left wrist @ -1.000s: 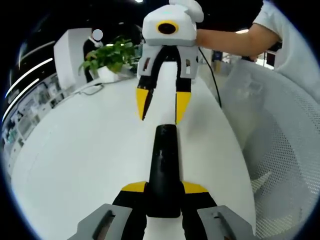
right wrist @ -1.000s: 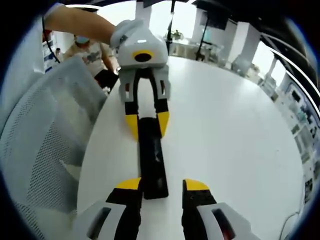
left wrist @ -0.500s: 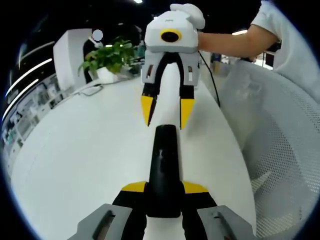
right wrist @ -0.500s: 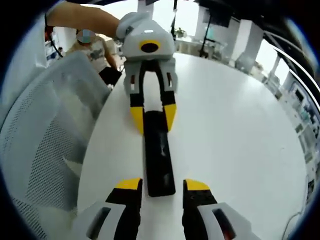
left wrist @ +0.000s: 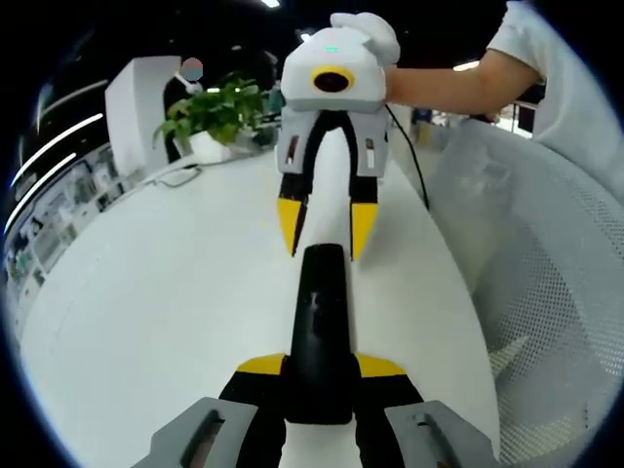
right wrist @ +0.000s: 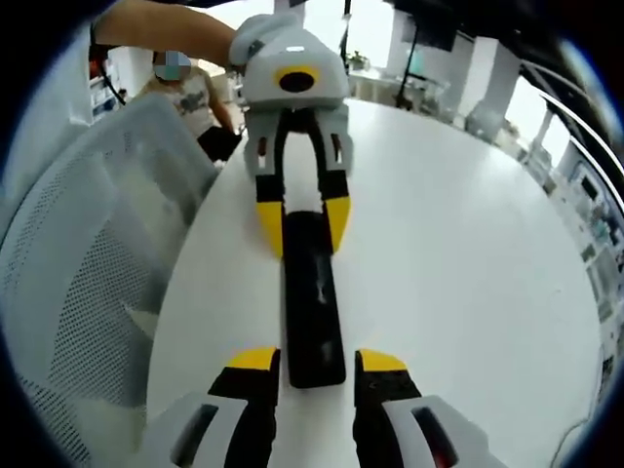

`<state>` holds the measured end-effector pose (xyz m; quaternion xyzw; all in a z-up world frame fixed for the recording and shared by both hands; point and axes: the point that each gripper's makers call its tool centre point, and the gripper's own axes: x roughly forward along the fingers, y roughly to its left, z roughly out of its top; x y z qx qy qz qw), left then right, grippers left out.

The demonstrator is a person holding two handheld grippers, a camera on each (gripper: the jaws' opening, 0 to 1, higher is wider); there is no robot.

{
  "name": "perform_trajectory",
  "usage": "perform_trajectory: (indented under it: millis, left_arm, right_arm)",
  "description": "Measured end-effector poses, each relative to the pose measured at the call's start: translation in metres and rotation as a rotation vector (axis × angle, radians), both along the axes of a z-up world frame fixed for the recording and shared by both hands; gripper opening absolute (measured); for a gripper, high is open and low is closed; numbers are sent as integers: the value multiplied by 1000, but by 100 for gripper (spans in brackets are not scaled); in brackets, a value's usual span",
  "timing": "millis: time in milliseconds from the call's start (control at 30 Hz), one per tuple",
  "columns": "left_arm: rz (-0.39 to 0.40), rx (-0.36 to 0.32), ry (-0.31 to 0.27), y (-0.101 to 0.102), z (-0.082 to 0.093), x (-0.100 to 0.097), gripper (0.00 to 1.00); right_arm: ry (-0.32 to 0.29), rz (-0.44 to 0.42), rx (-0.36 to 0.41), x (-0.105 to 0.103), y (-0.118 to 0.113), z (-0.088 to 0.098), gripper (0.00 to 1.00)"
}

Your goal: Press the specified remote control buttons in sequence, fully releasing each button before pressing the next.

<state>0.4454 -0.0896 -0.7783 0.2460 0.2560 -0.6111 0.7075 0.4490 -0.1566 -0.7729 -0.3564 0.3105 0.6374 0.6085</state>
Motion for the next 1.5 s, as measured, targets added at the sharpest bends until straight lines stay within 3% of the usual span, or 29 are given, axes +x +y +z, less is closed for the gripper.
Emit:
perform_trajectory:
  millis: [733,1500]
  left_arm:
    - [2,-11,4,0,0,0,24]
    - [5,-11,31,0,1,-1,24]
  right_arm:
    - [1,17,-29,0,0,-12,24]
    - [28,7,-25,1,1,-12,20]
